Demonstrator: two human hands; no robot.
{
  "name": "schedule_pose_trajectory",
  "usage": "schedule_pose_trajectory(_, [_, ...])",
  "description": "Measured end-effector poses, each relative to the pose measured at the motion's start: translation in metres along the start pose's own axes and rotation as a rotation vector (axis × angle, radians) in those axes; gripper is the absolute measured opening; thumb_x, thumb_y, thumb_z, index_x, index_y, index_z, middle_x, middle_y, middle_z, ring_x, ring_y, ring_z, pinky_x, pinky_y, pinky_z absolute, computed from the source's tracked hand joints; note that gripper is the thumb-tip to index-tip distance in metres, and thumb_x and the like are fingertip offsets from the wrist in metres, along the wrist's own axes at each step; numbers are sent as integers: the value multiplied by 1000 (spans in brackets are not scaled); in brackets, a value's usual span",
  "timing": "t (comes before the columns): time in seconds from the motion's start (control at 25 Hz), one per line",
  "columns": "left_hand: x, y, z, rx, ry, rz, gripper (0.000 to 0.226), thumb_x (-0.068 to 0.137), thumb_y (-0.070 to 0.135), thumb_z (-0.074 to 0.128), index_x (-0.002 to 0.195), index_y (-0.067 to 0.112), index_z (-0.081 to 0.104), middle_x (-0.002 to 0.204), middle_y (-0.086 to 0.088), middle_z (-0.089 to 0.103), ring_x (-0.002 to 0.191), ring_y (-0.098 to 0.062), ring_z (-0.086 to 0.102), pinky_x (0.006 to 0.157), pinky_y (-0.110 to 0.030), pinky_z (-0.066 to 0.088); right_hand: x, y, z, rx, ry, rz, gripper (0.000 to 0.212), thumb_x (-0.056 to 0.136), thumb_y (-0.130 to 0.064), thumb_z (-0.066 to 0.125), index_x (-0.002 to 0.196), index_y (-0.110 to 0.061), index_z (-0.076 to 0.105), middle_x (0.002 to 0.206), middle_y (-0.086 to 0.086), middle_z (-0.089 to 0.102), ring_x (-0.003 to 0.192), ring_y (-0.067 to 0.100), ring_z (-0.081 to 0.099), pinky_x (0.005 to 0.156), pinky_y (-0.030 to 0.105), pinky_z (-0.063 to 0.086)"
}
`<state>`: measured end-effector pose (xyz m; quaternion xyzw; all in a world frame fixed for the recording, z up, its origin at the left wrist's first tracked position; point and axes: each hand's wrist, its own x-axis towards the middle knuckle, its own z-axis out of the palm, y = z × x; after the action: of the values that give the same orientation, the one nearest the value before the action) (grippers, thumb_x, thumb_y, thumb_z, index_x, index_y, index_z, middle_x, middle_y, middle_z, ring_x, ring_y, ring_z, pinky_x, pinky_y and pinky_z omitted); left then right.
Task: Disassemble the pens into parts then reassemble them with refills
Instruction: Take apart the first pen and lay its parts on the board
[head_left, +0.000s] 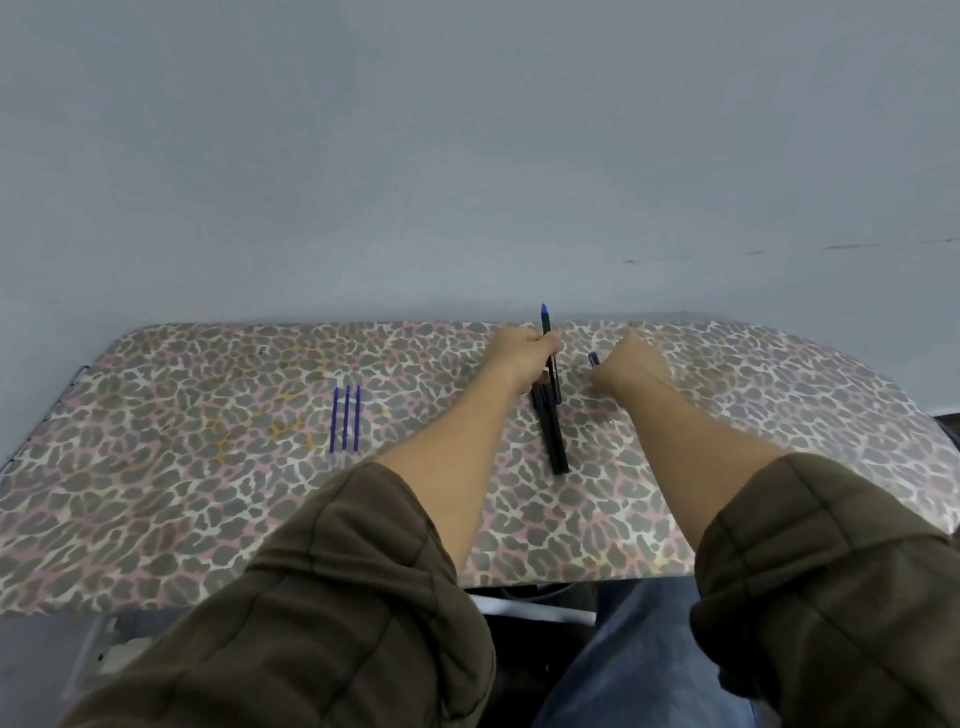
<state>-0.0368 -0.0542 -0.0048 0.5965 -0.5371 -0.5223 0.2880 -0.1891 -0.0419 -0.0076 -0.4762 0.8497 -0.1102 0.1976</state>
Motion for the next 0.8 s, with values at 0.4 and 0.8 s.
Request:
schedule_pose_trajectory(0.4, [19, -10, 17, 49, 21, 4, 36, 98, 41, 63, 101, 8, 75, 101, -6, 74, 67, -13, 67, 78, -35, 52, 17, 14, 1, -43, -40, 33, 37, 88, -34, 79, 75, -12, 52, 71, 3, 59, 58, 16, 55, 45, 27, 37])
schedule_pose_trajectory(0.8, [-3, 25, 21, 135, 5, 114, 47, 95, 48, 64, 98, 1, 73, 86, -8, 65, 75, -23, 57, 78, -40, 52, -4, -26, -45, 556, 11, -213, 44, 84, -44, 81, 79, -1, 75, 66, 4, 66, 60, 17, 58, 62, 33, 51])
